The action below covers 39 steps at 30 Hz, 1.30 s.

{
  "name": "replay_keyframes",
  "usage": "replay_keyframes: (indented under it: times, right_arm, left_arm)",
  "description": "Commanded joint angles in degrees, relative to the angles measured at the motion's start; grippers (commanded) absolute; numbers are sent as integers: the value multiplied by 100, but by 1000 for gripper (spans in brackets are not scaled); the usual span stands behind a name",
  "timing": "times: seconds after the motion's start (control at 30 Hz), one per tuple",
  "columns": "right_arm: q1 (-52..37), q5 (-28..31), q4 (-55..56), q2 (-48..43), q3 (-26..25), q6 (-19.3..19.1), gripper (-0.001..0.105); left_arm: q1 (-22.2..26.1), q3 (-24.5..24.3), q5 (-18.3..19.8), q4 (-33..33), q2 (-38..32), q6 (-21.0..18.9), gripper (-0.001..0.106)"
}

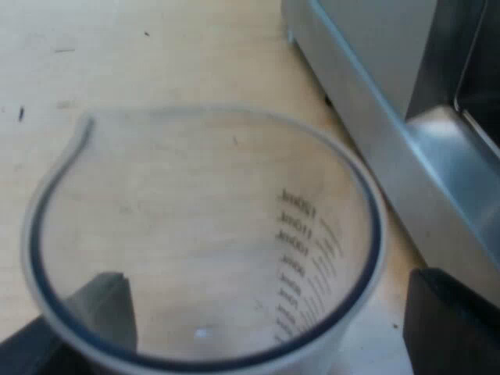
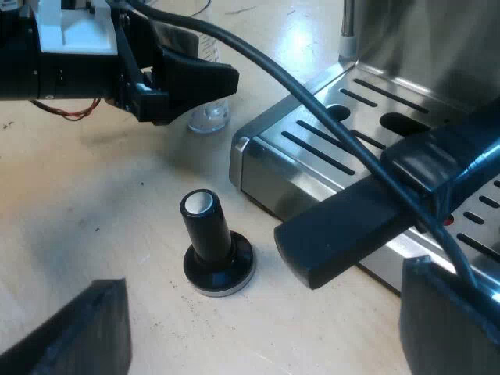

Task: Pour the beans into the coffee machine

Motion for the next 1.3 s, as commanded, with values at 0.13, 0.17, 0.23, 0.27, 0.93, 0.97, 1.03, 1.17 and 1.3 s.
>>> replay_keyframes:
  times: [0.13, 0.17, 0.23, 0.27, 0.93, 0.97, 1.03, 1.17, 1.3]
  right_arm:
    - [15, -1, -89, -3, 2, -2, 72]
    - [15, -1, -89, -3, 2, -2, 72]
    - [15, -1, -89, -3, 2, -2, 72]
    - [15, -1, -89, -3, 2, -2, 72]
    - [15, -1, -89, -45, 2, 441, 72]
    - [15, -1, -89, -50, 2, 465, 72]
    - [15, -1, -89, -117, 2, 519, 72]
    - [15, -1, -74, -499, 2, 517, 72]
    - [15, 13, -4, -1018, 2, 651, 72]
  left_arm:
    - [-2, 7, 44, 793, -344, -60, 73]
    - [-2, 7, 44, 1103, -450, -60, 73]
    - [-2, 7, 44, 1531, -650, -60, 73]
    - [-2, 7, 44, 1730, -780, -60, 73]
    - [-2, -48, 44, 4365, -3519, -26, 73]
    - [-2, -57, 44, 4454, -3606, -26, 73]
    - [-2, -95, 44, 4628, -3773, -7, 73]
    - [-2, -373, 44, 5468, -4371, 54, 73]
    - [-2, -709, 44, 5960, -4773, 80, 73]
